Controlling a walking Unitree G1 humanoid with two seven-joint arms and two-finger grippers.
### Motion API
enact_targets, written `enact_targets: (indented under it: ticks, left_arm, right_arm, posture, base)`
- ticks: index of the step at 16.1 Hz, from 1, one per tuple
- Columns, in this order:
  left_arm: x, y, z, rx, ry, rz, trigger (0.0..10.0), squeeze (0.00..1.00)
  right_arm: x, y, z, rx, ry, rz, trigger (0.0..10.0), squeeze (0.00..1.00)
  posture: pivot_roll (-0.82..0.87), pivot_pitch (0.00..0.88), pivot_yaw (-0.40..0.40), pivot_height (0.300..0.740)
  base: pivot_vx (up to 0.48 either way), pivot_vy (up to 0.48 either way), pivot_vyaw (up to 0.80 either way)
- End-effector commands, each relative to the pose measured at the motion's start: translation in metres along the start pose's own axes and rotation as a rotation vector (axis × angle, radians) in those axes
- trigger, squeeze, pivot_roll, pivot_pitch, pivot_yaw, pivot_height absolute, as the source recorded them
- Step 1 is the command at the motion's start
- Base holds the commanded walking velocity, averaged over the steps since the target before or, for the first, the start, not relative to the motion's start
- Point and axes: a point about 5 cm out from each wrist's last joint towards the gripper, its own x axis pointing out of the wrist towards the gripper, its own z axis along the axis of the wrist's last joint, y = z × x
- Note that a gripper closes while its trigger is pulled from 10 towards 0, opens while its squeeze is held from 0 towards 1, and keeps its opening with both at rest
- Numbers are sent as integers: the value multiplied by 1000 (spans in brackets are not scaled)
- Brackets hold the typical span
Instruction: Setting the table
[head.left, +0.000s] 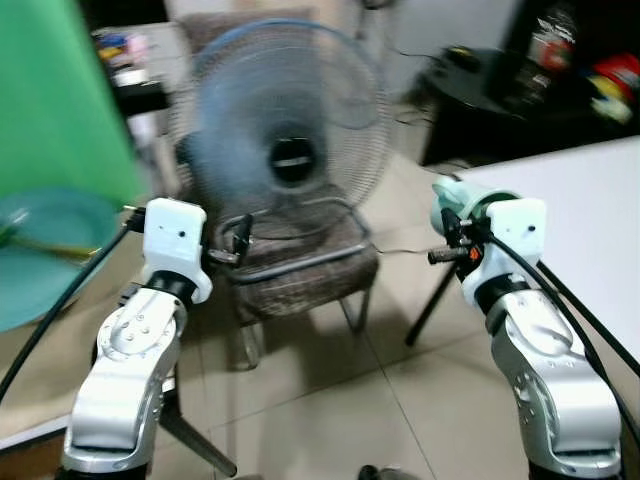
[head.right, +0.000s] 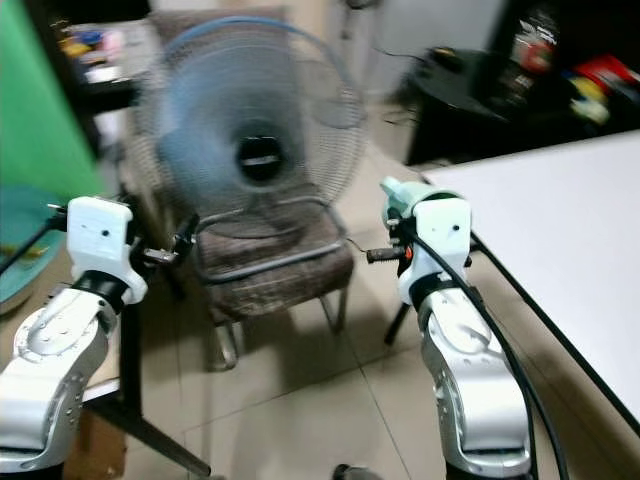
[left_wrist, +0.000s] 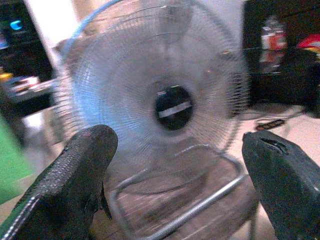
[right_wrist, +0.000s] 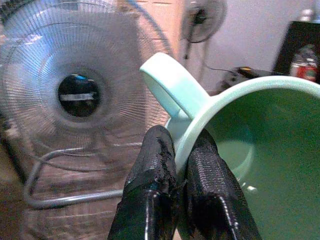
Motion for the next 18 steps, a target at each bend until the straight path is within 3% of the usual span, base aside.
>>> enact_targets:
  ticks: [1, 4, 10, 18]
  left_arm:
    - [2, -8, -1, -17, 2, -37, 10000, 0]
    - [1, -11, -1, -33, 3, -70, 10000, 0]
    - [-3, 4, 1, -58, -5, 22, 10000, 0]
    - [-4, 9, 4, -29, 0, -3, 10000, 0]
  right_arm:
    - [-2, -7, 4, -11, -10, -10, 10000, 0]
    - [3, -4, 6, 4, -16, 8, 10000, 0]
    - [14, 8, 8, 20, -24, 84, 10000, 0]
    - [18, 13, 11, 30, -67, 92, 10000, 0]
  posture:
    - [110, 0, 22, 740]
    - [120, 0, 10, 740]
    - [171, 0, -44, 740]
    - [172, 0, -31, 740]
  base:
    - [0, 0, -756]
    - [0, 0, -756]
    - [42, 0, -703]
    - [344, 0, 0]
